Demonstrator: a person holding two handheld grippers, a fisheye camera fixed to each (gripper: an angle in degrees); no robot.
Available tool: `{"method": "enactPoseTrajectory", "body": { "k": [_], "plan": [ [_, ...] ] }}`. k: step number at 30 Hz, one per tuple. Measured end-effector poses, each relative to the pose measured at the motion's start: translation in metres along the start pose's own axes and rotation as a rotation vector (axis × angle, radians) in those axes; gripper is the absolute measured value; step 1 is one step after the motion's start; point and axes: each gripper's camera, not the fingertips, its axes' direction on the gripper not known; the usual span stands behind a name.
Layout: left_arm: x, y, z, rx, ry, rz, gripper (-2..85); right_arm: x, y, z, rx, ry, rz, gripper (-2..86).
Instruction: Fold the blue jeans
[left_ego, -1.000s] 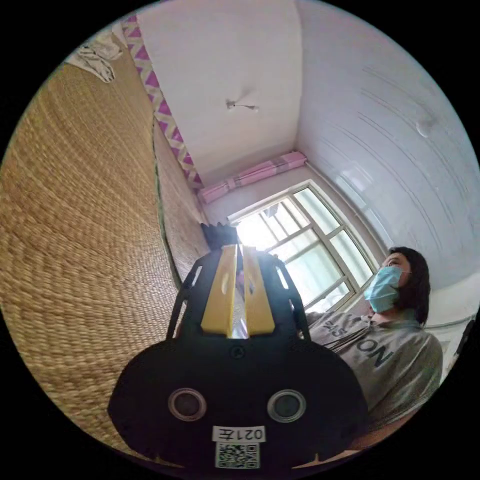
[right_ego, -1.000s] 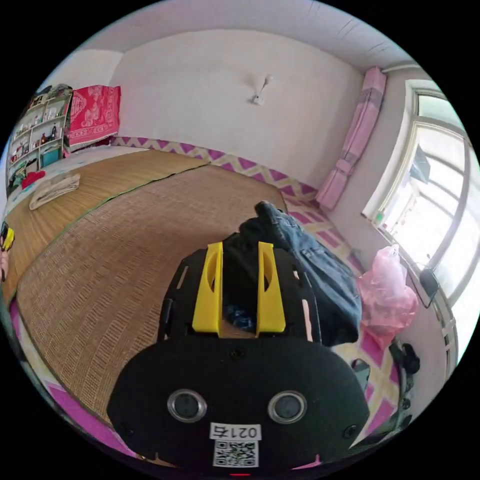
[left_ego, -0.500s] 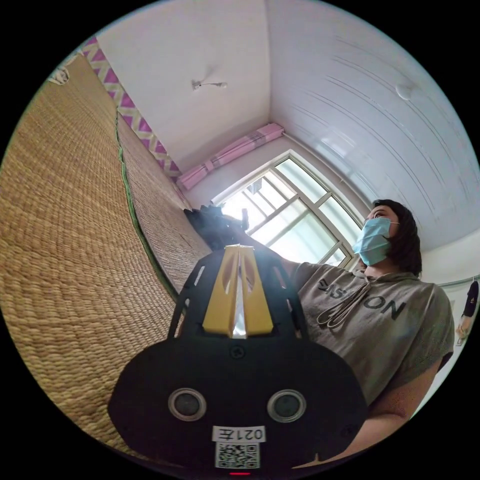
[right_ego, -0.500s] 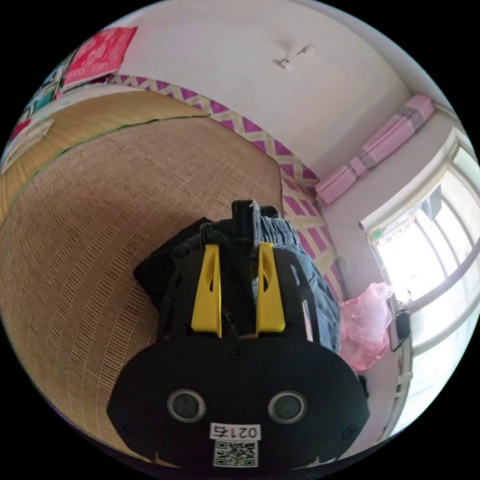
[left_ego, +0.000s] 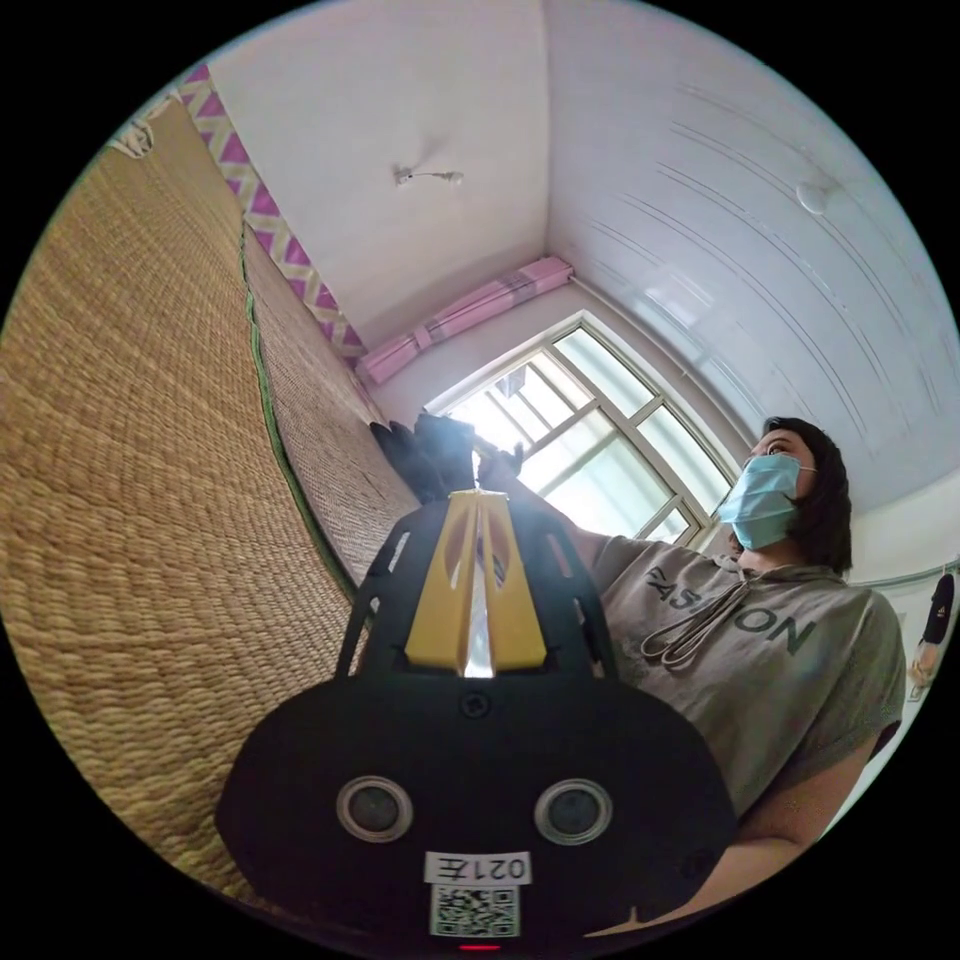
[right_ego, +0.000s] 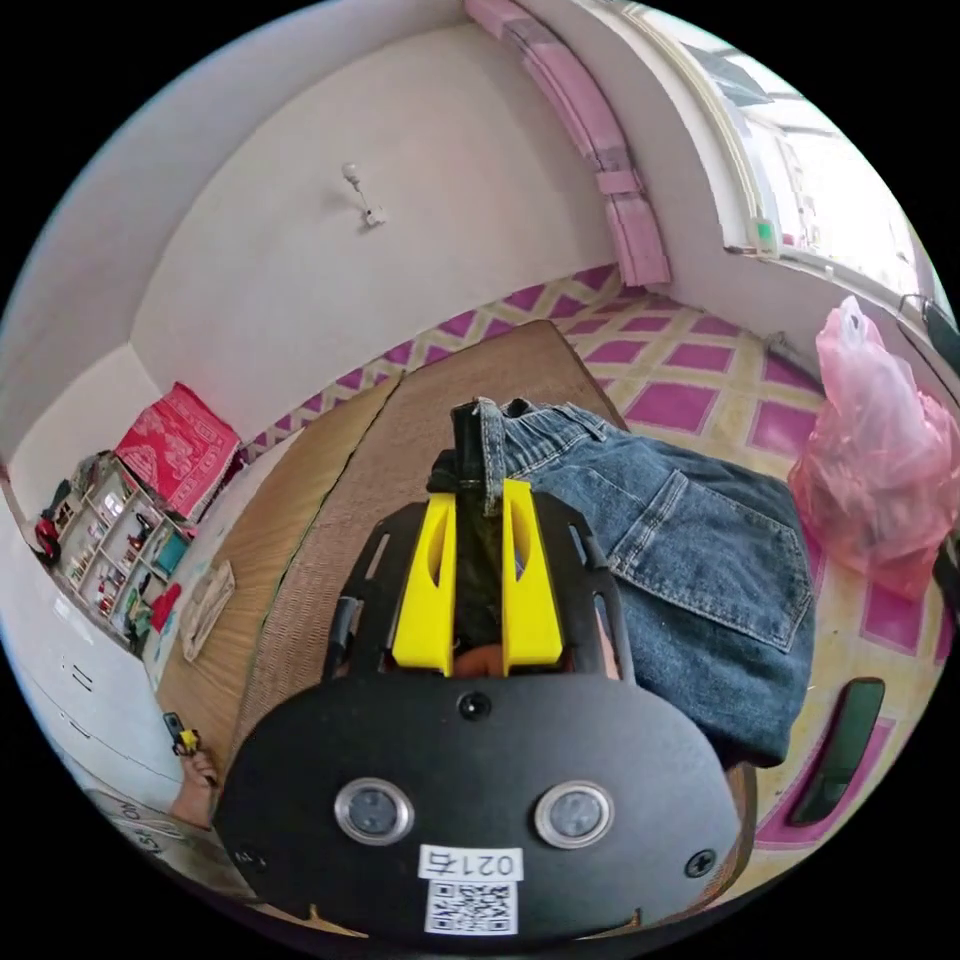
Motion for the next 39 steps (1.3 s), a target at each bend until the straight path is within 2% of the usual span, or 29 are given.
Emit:
{"method": "enactPoseTrajectory", "body": {
  "k": [5,13,16,22,24,28,30,32,33,36,39],
  "plan": [
    [0.008,-0.011,0.000,0.002,0.000,-0.003,-0.9,0.023,0.009,0.002,0.006,-0.144,0.087,7.8],
    [0.016,-0.029,-0.001,-0.002,-0.006,-0.011,-0.9,-0.032,0.004,-0.006,0.077,0.049,0.008,5.9],
    [0.019,-0.036,-0.003,0.000,-0.005,-0.012,-0.9,-0.094,-0.010,-0.034,0.090,0.057,-0.149,5.6],
    [0.028,-0.051,-0.004,-0.016,-0.009,-0.007,-0.9,-0.295,0.047,-0.032,0.052,-0.221,-0.438,5.4],
    [0.033,-0.054,-0.004,-0.021,-0.022,0.003,-0.9,-0.391,0.110,0.004,-0.006,-0.304,-0.546,5.6],
    [0.047,-0.063,-0.008,-0.009,-0.094,0.015,-0.9,-0.519,0.238,0.081,-0.076,-0.287,-0.715,5.7],
    [0.057,-0.068,-0.013,-0.002,-0.140,-0.003,-0.9,-0.582,0.323,0.149,-0.246,-0.274,-0.835,5.4],
    [0.085,-0.075,-0.025,0.012,-0.151,0.007,-0.9,-0.612,0.371,0.173,-0.336,-0.284,-0.862,5.3],
    [0.094,-0.076,-0.029,0.014,-0.155,0.019,-0.9,-0.626,0.388,0.170,-0.288,-0.244,-0.850,5.2],
    [0.134,-0.075,-0.053,-0.013,-0.255,0.076,-0.9,-0.652,0.384,0.165,-0.286,-0.316,-0.743,5.3],
    [0.159,-0.067,-0.081,-0.010,-0.347,0.109,-1.0,-0.694,0.387,0.173,-0.304,-0.355,-0.725,5.3]
  ]
}}
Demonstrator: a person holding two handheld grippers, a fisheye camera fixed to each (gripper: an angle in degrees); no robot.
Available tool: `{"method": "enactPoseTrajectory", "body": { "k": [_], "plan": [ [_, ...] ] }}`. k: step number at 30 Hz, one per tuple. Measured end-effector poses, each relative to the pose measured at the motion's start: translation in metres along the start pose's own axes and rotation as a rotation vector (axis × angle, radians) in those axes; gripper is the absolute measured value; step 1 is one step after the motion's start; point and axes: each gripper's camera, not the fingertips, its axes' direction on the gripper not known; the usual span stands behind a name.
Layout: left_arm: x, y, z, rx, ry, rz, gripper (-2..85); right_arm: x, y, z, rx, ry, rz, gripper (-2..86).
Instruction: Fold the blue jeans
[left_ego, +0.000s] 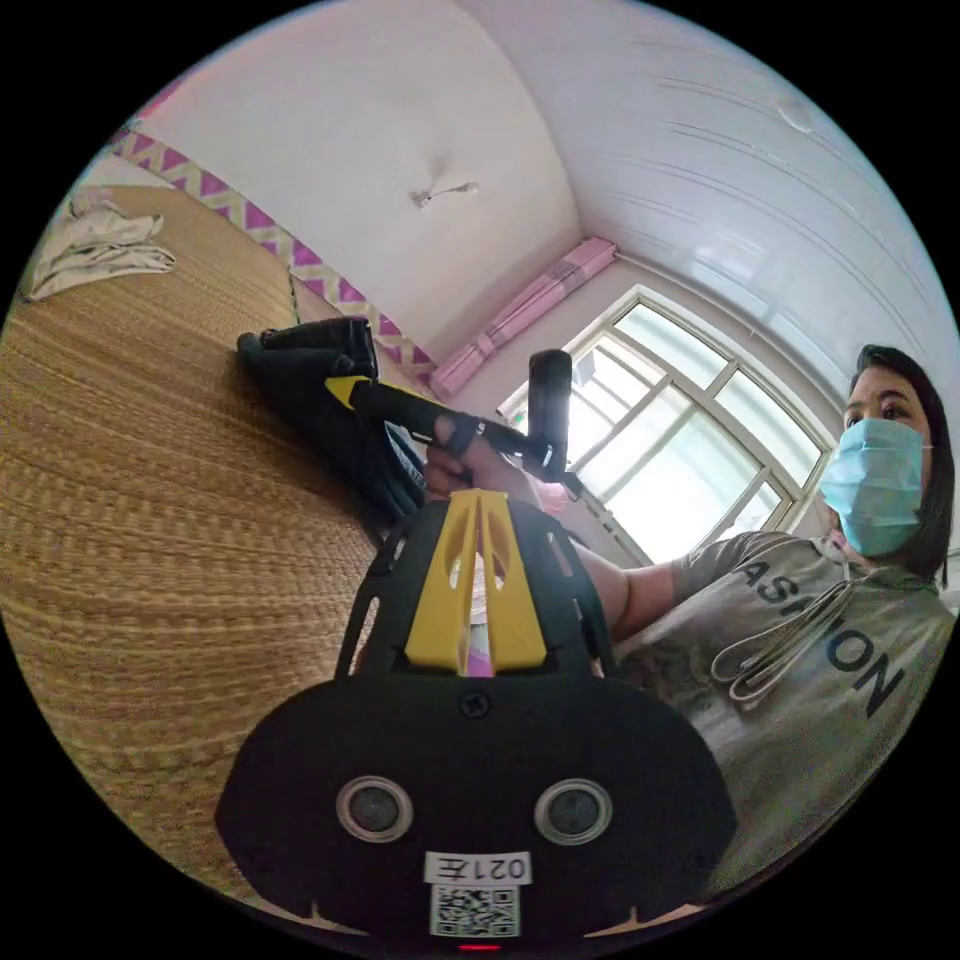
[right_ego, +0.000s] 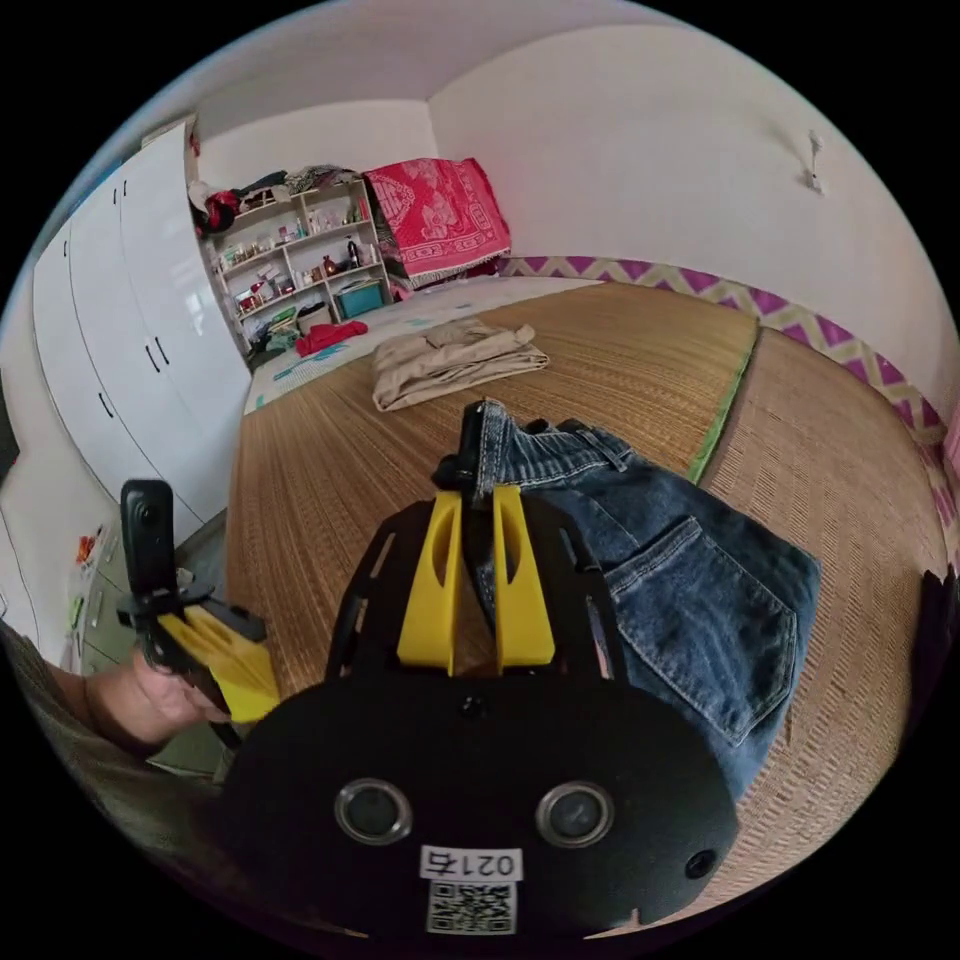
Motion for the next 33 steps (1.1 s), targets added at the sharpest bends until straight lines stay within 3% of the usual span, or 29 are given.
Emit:
{"method": "enactPoseTrajectory", "body": {
  "k": [6,14,19,22,27,30,33],
  "plan": [
    [0.003,0.016,-0.058,0.044,-0.043,-0.032,-0.9,-0.075,-0.001,0.043,-0.066,-0.056,-0.181,6.2],
    [-0.006,0.045,-0.137,0.098,-0.120,-0.090,-0.9,-0.108,-0.004,0.039,-0.066,-0.015,-0.235,14.2],
    [-0.009,0.046,-0.148,0.110,-0.121,-0.106,-0.9,-0.117,0.003,0.081,-0.180,0.132,-0.271,11.6],
    [-0.006,0.043,-0.146,0.099,-0.120,-0.109,-0.9,-0.104,0.016,0.064,-0.064,0.175,-0.227,8.0],
    [0.009,0.029,-0.136,0.072,-0.146,-0.078,-0.9,0.062,0.034,-0.074,0.225,-0.265,0.250,6.4],
    [0.016,0.013,-0.115,0.025,-0.160,-0.047,-1.0,0.170,0.084,-0.173,0.397,-0.371,0.433,6.2],
    [0.019,-0.006,-0.086,-0.002,-0.150,-0.017,-0.9,0.266,0.164,-0.264,0.522,-0.321,0.608,6.3]
  ]
}}
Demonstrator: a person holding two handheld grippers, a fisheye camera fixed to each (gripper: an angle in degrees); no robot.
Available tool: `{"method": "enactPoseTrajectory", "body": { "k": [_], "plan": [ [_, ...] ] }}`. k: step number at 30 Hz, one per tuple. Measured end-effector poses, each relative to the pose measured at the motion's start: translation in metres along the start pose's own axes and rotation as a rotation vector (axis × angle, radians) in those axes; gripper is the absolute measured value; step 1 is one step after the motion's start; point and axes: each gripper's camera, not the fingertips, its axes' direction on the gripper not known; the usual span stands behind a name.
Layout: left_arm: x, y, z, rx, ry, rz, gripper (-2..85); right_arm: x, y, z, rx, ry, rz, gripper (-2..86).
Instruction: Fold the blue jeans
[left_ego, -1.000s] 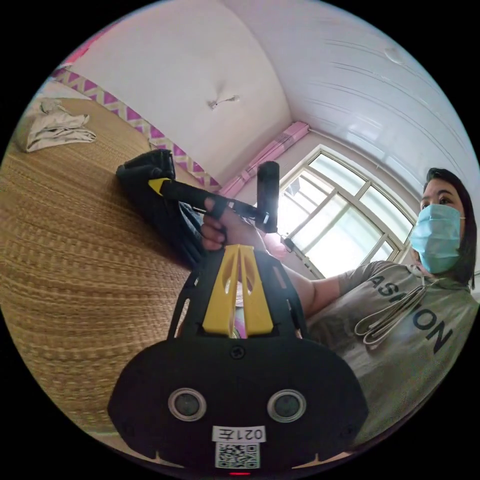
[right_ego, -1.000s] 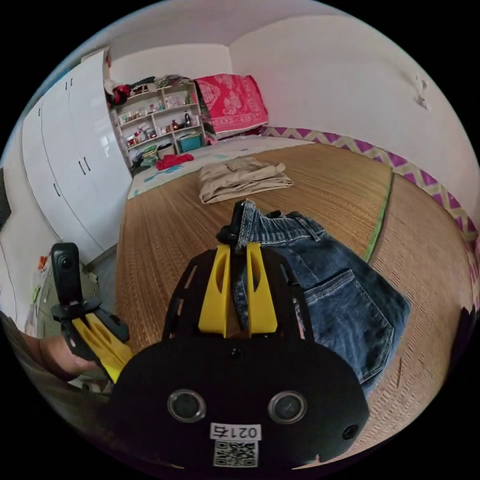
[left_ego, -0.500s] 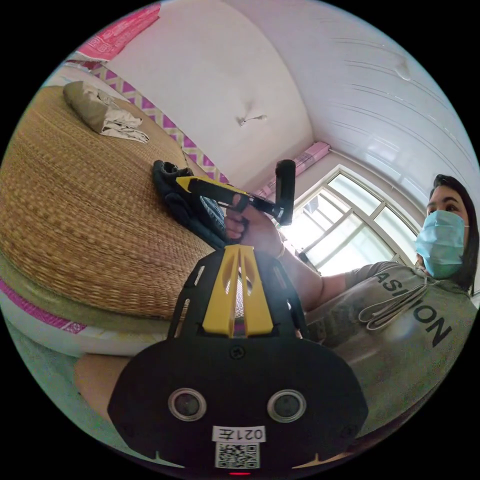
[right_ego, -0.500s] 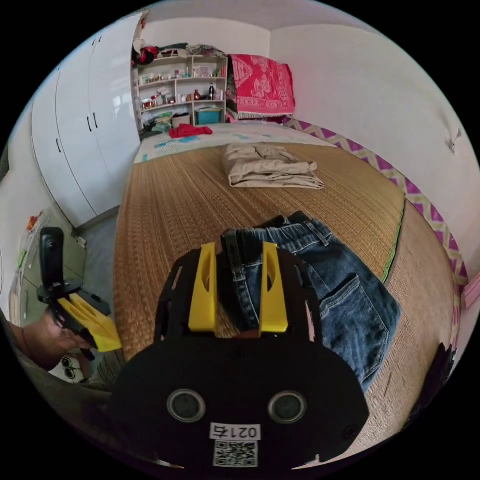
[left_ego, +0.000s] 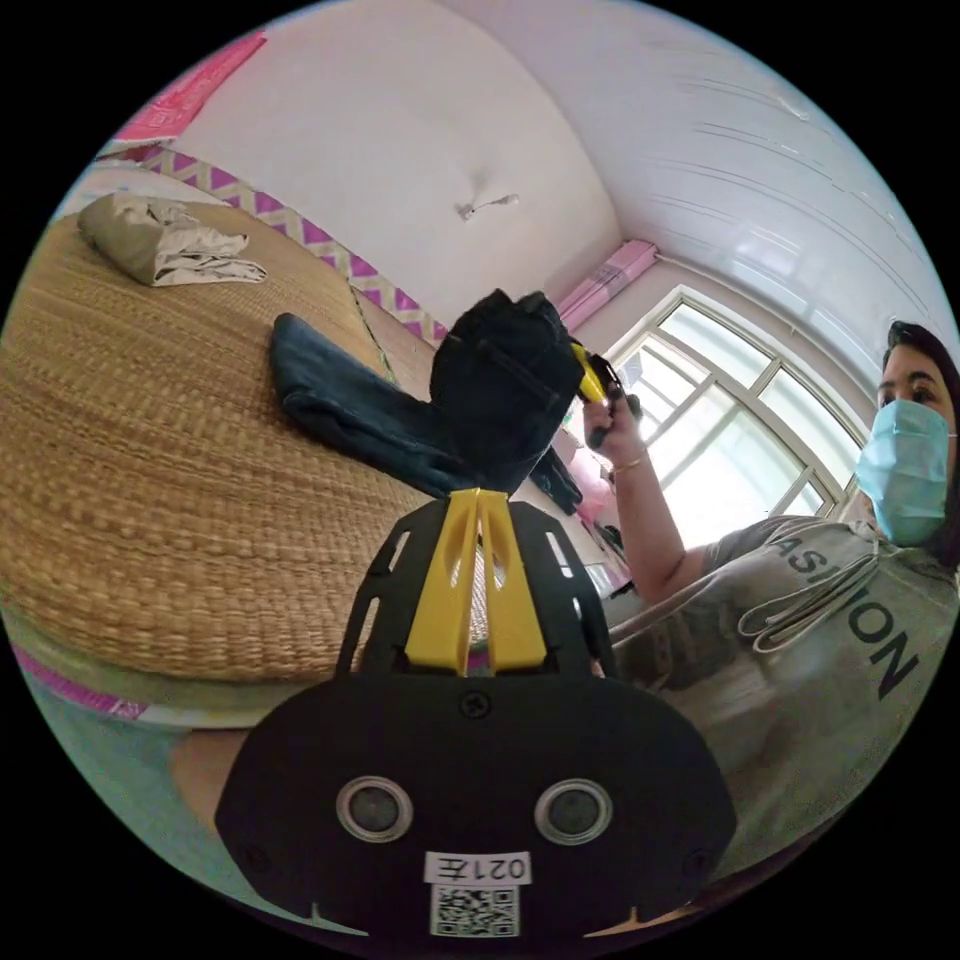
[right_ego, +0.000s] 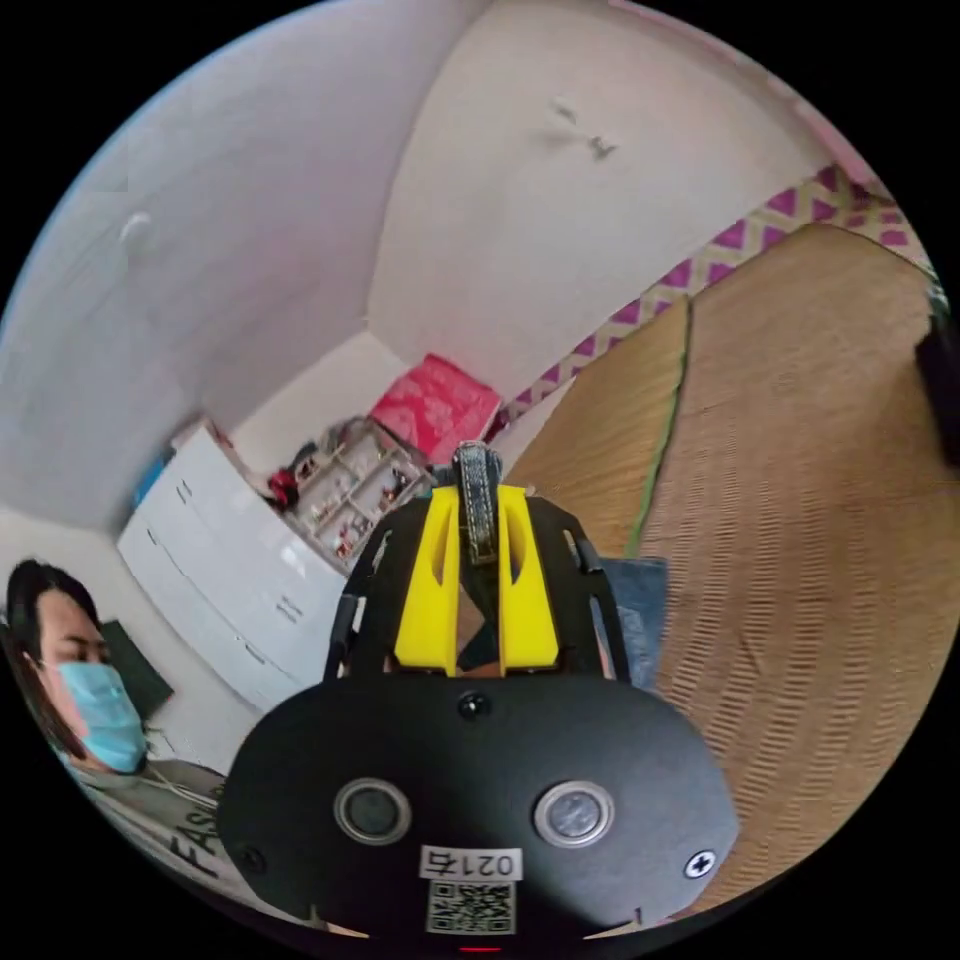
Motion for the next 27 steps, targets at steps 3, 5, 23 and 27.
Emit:
{"method": "enactPoseTrajectory", "body": {
  "k": [3,5,23,27],
  "plan": [
    [0.003,-0.019,0.034,-0.025,0.020,-0.004,-0.9,0.090,-0.002,-0.100,0.061,0.123,0.142,6.4],
    [0.008,-0.035,0.063,-0.049,0.024,-0.008,-0.9,0.153,0.015,-0.140,0.048,0.196,0.217,6.3],
    [0.162,-0.126,0.407,-0.549,-0.521,0.634,8.0,0.321,0.113,-0.240,-0.031,0.250,0.185,8.1],
    [0.153,-0.128,0.460,-0.658,-0.573,0.705,8.9,0.329,0.124,-0.253,-0.007,0.245,0.183,8.2]
  ]
}}
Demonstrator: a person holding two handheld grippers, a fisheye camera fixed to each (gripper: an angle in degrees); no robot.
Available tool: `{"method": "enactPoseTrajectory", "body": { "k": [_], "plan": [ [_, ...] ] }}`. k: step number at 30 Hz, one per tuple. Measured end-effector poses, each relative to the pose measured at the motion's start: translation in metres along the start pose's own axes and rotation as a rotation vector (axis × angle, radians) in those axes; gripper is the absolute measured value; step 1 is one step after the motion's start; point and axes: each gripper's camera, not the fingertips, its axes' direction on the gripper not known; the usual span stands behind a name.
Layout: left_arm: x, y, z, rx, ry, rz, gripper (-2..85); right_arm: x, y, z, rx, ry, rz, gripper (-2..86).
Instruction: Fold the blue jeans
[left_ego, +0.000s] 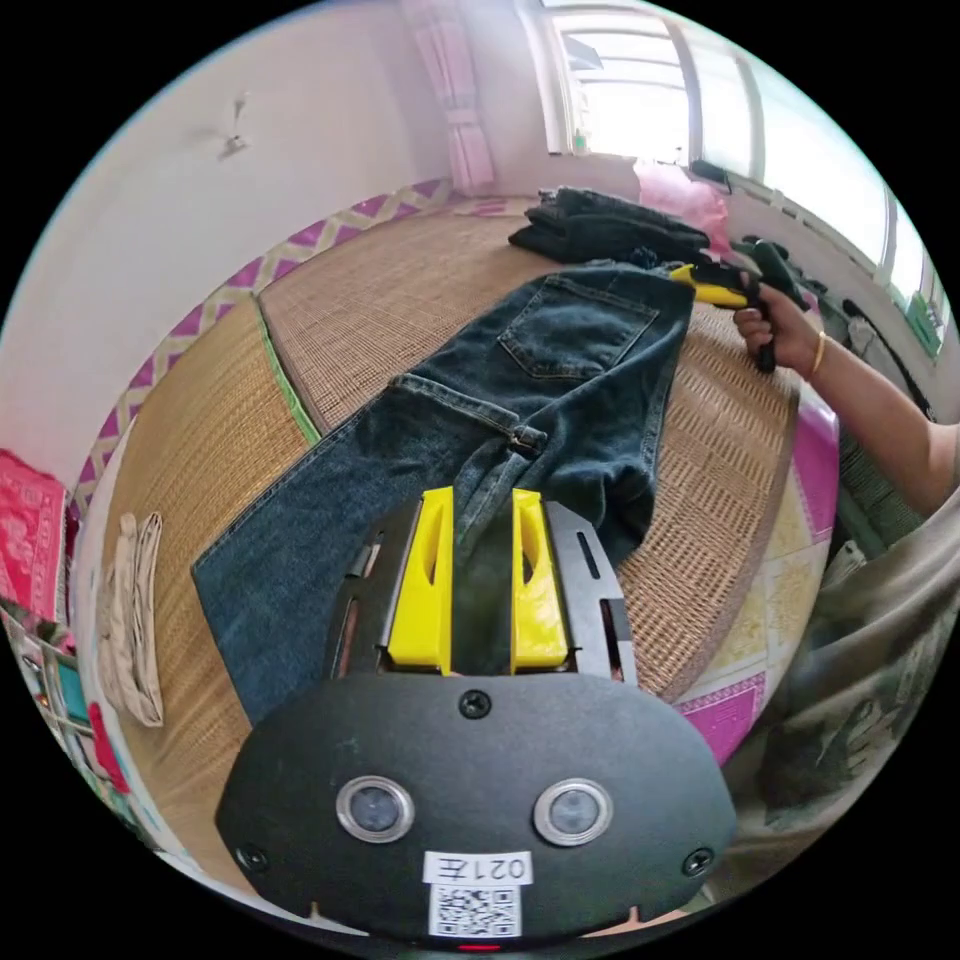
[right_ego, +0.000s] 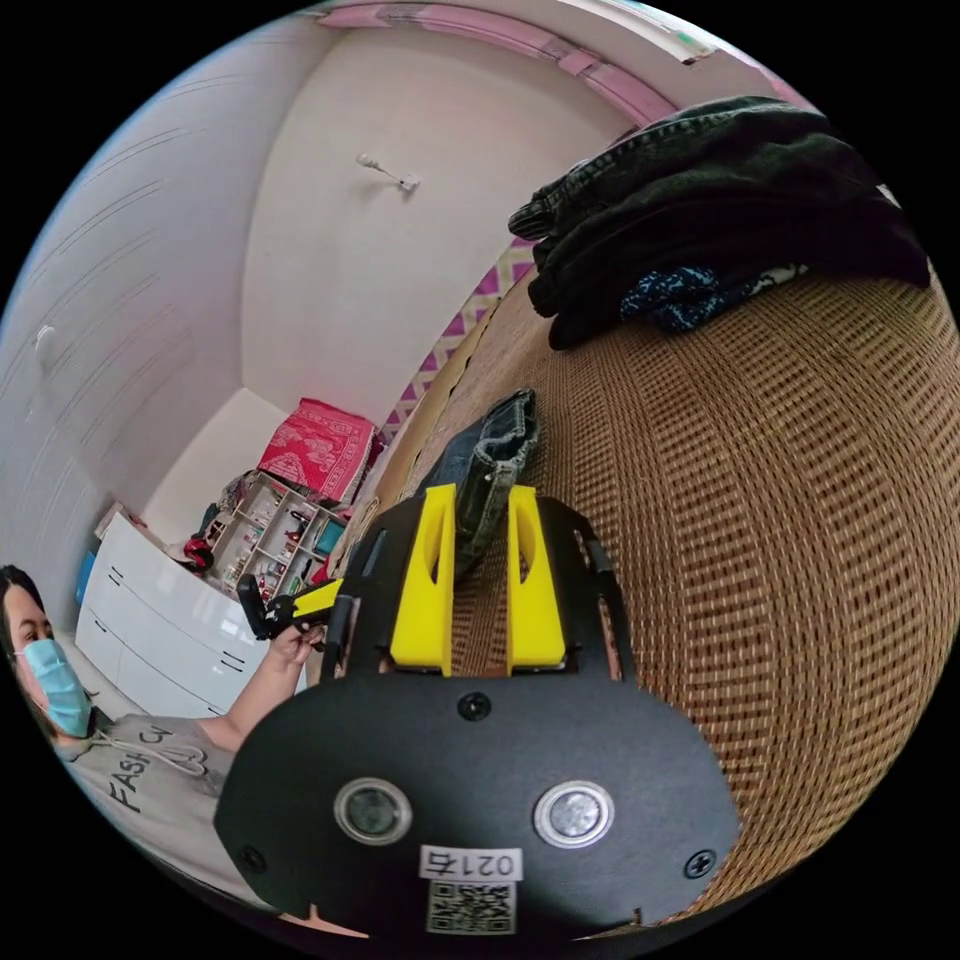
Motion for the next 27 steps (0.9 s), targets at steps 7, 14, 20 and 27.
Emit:
{"method": "enactPoseTrajectory", "body": {
  "k": [7,14,20,27],
  "plan": [
    [-0.046,0.009,0.040,-0.066,0.103,-0.038,11.9,0.019,0.007,-0.009,0.001,-0.008,0.017,8.1],
    [-0.155,0.077,0.088,-0.007,0.496,-0.288,3.6,0.031,0.012,-0.017,0.007,-0.008,0.021,8.0],
    [-0.194,0.143,0.084,0.122,0.503,-0.360,-0.8,0.036,0.012,-0.023,0.007,-0.011,0.027,8.1],
    [-0.328,0.343,-0.075,0.685,0.497,-0.658,-1.0,0.034,0.009,-0.025,0.007,-0.012,0.031,8.0]
  ]
}}
